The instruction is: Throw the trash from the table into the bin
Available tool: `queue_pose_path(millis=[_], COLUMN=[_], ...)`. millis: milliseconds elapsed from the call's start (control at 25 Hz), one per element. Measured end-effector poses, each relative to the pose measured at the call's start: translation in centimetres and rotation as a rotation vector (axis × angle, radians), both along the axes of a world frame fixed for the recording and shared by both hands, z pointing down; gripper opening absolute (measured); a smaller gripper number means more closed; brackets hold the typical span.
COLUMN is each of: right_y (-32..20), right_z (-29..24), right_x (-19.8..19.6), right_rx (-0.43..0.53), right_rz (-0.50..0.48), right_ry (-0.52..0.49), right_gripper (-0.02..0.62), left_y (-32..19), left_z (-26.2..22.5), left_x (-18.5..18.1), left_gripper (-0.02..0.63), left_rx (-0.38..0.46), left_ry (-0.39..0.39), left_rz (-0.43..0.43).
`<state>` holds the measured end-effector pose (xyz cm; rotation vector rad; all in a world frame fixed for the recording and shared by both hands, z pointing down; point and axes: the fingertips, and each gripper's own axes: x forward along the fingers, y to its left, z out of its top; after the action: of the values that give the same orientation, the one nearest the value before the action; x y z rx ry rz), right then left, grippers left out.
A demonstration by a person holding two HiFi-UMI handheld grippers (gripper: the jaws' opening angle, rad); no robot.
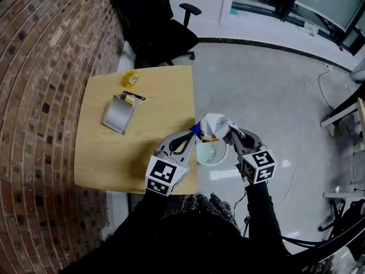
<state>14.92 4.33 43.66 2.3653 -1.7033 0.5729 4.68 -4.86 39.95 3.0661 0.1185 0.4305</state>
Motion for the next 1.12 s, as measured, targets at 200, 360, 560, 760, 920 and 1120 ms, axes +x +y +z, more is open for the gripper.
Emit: queue_pose_path(millis=[200,360,560,760,920,1120], right_y=[-0.1,0.3,1.1,3.0,4.7,5.6], right_z=[-0.2,0.1,0.7,1.7,2.0,2.6], right_x=[1.0,2.8,5.7,8.7,11.4,11.9], right_rx=[-0.02,-0.006,0.003,-0.013,-0.012,0.003], right_rz=[-0.008,-0.014,-0.096,-0.241,-0.352,-0.436], right_ry=[0.012,0.006,-0.004,0.002,-0.01,-0.031], right_gripper=[0.015,0.015,0.015,0.015,0.015,0.015], left_y=[-1.1,-1.0,0.0,2.9,6.1,9.7], left_z=[0.7,1.1,1.0,0.9,0.8,1.4], left_x=[1.1,2.4,4.6,6.9,9.3,10.3], left_gripper=[0.006,0.006,0.006,0.006,0.006,0.006], left_rx=[-0.031,-0.032,-0.02,0.005,0.011,0.036], left_ry=[-0.013,-0.02,-0.02,-0.016,-0.032,-0.066], left_rz=[-0.026,-0.058,-0.143,-0.271,-0.373,-0.425])
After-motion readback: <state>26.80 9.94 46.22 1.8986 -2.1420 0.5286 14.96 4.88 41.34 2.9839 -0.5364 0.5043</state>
